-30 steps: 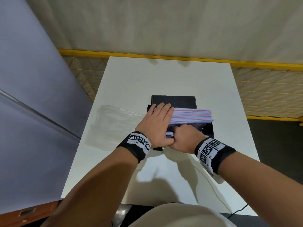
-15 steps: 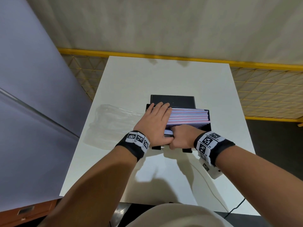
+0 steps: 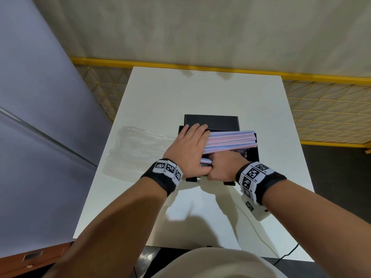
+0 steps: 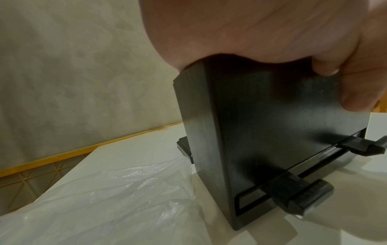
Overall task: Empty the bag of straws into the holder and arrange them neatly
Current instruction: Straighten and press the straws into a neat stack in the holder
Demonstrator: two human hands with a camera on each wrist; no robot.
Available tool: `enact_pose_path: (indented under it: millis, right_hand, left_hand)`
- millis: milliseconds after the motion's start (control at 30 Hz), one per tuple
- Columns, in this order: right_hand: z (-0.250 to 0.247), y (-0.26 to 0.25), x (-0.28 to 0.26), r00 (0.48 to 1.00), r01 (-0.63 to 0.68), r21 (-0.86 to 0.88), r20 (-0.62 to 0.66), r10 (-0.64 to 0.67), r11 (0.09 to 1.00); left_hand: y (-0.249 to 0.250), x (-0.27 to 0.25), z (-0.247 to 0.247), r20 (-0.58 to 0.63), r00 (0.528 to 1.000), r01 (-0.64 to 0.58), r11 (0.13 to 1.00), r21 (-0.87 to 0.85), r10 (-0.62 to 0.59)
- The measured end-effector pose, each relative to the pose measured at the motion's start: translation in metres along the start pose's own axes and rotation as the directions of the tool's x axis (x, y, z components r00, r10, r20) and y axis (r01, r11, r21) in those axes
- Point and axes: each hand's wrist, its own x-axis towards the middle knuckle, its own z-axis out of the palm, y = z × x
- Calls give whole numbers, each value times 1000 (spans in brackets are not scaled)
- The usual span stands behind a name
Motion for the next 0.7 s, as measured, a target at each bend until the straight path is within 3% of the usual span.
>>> enact_pose_path:
  millis: [300, 433, 533, 600, 700]
  right_hand:
    - [3, 14, -27, 976, 142, -26, -166, -144, 990]
    - [3, 23, -37, 884, 195, -227, -381, -271, 954]
    - [0, 27, -38, 826, 168, -259, -490, -280, 951]
    - [2, 32, -35, 881, 135, -219, -419, -218, 966]
    - [5, 38, -30, 977, 62, -163, -193, -94, 985]
  left_hand:
    - [-1, 1, 3, -37, 999, 1, 1000, 9, 0]
    - [-1, 0, 3, -24, 1000, 3, 1000, 9, -3]
    - [-1, 0, 2, -2, 1000, 13, 1000, 23, -13]
    - [-1, 0, 0, 9, 1000, 18, 1000, 21, -18]
    - [0, -2, -2, -5, 1000, 22, 999, -34, -22]
